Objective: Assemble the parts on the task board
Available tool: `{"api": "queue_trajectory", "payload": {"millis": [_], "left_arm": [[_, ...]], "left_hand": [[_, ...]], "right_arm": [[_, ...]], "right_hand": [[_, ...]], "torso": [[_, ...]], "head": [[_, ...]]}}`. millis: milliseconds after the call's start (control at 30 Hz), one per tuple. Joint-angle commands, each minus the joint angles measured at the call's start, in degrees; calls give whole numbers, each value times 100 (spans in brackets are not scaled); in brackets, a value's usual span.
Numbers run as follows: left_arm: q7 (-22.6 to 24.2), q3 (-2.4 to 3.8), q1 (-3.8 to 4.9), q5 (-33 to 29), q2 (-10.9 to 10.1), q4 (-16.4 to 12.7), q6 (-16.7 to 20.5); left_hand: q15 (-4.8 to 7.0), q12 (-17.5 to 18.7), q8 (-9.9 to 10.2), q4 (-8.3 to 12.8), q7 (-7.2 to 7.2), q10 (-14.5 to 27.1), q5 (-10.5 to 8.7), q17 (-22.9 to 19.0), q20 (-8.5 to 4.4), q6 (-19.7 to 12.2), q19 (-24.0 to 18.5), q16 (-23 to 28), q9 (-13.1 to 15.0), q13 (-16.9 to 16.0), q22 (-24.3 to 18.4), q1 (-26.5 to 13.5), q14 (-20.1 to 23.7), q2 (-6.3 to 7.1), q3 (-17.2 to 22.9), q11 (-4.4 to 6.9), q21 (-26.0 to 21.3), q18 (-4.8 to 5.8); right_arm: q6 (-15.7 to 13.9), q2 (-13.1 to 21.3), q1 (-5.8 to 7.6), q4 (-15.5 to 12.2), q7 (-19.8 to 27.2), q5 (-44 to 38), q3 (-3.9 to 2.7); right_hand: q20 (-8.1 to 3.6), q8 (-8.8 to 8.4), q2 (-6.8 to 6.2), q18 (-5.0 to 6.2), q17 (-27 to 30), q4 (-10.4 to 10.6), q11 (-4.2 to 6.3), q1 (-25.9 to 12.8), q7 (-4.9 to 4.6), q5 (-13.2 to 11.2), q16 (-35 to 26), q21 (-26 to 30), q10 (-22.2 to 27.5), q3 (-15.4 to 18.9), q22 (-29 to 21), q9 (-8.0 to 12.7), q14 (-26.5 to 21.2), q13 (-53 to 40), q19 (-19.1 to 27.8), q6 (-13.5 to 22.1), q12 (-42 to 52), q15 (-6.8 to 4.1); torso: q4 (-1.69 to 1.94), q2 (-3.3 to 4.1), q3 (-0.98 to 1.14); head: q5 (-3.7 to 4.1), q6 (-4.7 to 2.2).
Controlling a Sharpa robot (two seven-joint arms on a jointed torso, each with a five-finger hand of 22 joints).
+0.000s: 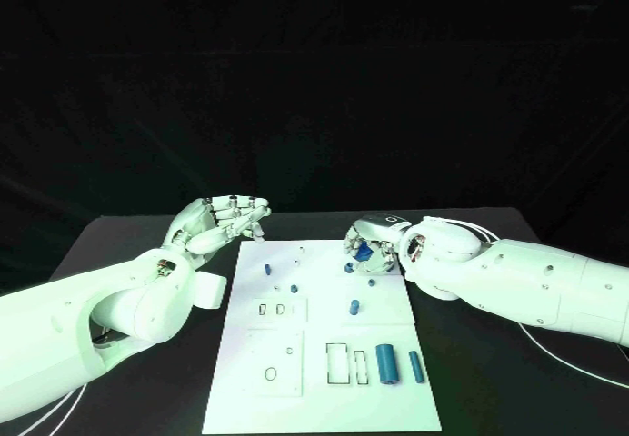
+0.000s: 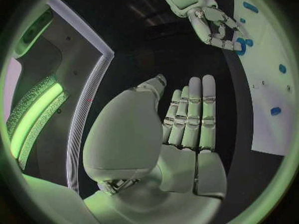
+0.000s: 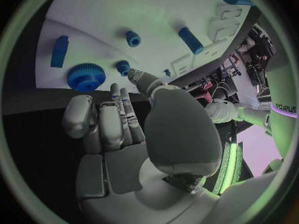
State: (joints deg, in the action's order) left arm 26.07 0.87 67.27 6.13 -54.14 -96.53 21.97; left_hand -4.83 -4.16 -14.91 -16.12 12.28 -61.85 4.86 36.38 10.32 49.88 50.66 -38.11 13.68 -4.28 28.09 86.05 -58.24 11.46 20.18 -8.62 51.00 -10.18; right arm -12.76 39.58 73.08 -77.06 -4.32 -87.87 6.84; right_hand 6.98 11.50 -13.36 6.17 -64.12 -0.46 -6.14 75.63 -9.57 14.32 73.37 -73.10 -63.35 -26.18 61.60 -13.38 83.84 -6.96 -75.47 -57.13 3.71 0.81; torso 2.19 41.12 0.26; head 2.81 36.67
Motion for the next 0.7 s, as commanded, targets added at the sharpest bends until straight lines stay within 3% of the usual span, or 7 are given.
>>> {"api": "queue_trajectory", "payload": {"millis": [33,267,700], "left_arm": [[37,6,14,24,1,-18,-148],[37,7,22,15,11,-8,-156],[19,7,38,12,25,24,-151]], "left_hand": [[-5,27,33,0,1,27,-15,5,-3,-37,-55,-27,8,-7,5,-15,29,27,-9,-14,33,-24],[-6,28,35,2,2,33,-13,8,-1,-41,-59,-34,9,-7,9,-15,34,25,-10,-15,41,-24],[-6,28,35,2,2,33,-13,8,-1,-41,-59,-34,9,-7,9,-15,34,25,-10,-15,41,-24]], "right_arm": [[177,-31,-5,16,-48,-130,-1],[218,-102,-21,99,-42,-132,1],[328,-168,-42,187,-65,-133,4]], "right_hand": [[5,-32,-13,-93,-71,43,13,41,-1,31,74,-70,-63,-24,105,-14,226,-12,-61,7,10,29],[6,-1,9,-100,-104,80,19,41,8,35,139,-116,-105,-80,169,-49,216,-29,-72,-46,10,28],[0,48,51,-119,-179,124,36,60,27,23,244,-208,-195,-225,314,-109,210,-48,-111,-124,9,18]], "torso": [[9,32,0],[10,44,-2],[13,68,11]], "head": [[22,9],[57,90],[45,117]]}}
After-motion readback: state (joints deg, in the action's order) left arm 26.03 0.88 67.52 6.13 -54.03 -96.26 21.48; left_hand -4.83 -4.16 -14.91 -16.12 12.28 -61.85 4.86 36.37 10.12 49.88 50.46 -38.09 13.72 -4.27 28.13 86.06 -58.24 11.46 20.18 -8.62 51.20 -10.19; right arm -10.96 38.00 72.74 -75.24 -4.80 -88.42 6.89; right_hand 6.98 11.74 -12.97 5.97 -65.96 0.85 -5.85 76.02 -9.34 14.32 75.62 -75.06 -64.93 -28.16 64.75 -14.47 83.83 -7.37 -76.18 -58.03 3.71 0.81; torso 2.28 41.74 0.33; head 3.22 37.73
